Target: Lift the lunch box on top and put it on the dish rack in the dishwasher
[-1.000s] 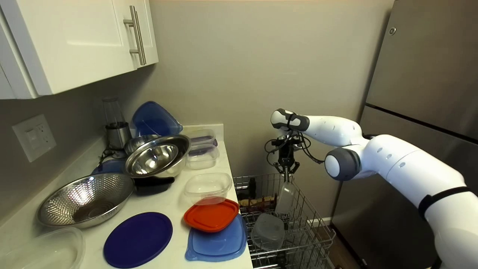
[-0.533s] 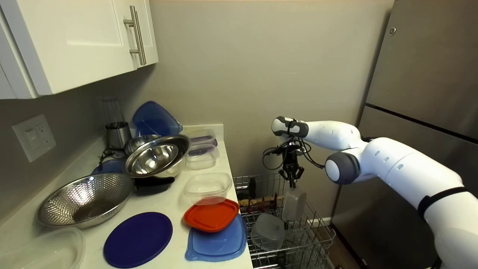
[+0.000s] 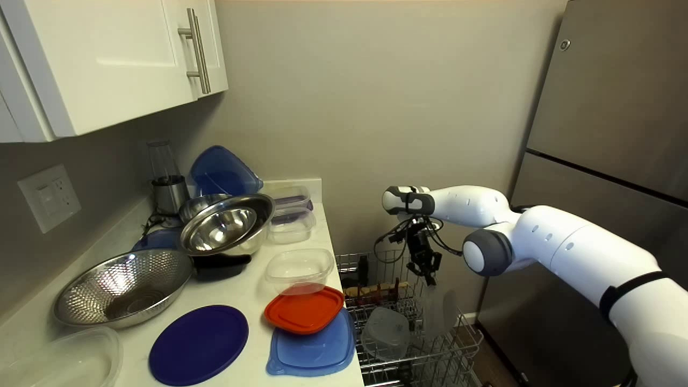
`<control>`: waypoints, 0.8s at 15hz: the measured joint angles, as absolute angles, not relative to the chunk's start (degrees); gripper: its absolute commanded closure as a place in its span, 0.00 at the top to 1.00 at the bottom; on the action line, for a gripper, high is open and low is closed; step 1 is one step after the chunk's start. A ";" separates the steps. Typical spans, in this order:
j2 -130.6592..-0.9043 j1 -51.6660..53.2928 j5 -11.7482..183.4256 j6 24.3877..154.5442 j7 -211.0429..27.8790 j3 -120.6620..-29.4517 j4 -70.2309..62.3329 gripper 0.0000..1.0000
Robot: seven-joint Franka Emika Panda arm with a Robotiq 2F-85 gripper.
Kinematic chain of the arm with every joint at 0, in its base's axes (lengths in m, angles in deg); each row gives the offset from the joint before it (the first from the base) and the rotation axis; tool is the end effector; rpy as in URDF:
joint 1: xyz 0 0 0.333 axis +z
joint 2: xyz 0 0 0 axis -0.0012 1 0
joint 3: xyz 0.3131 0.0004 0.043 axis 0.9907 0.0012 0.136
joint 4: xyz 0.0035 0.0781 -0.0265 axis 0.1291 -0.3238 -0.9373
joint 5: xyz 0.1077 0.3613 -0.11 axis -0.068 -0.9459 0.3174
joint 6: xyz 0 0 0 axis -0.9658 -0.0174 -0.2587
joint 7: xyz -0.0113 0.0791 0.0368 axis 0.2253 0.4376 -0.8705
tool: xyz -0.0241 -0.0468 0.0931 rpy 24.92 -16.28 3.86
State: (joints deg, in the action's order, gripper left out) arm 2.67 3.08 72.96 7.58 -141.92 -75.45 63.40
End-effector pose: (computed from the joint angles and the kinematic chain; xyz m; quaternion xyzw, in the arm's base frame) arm 0.6684 0.0381 0.0945 0.7854 -0.3901 -0.4438 0.1844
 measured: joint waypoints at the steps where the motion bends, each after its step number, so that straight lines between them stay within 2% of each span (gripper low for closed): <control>1: 2.89 3.73 73.73 7.34 -141.92 -75.42 62.68 0.01; 8: 3.27 6.27 76.11 4.71 -141.92 -75.39 59.81 0.01; 9: 3.27 6.20 76.21 4.53 -141.92 -75.40 59.64 0.26; 10: 3.28 6.10 76.24 4.46 -141.92 -75.40 59.48 0.27; 12: 3.29 5.97 76.24 4.42 -141.92 -75.41 59.03 0.40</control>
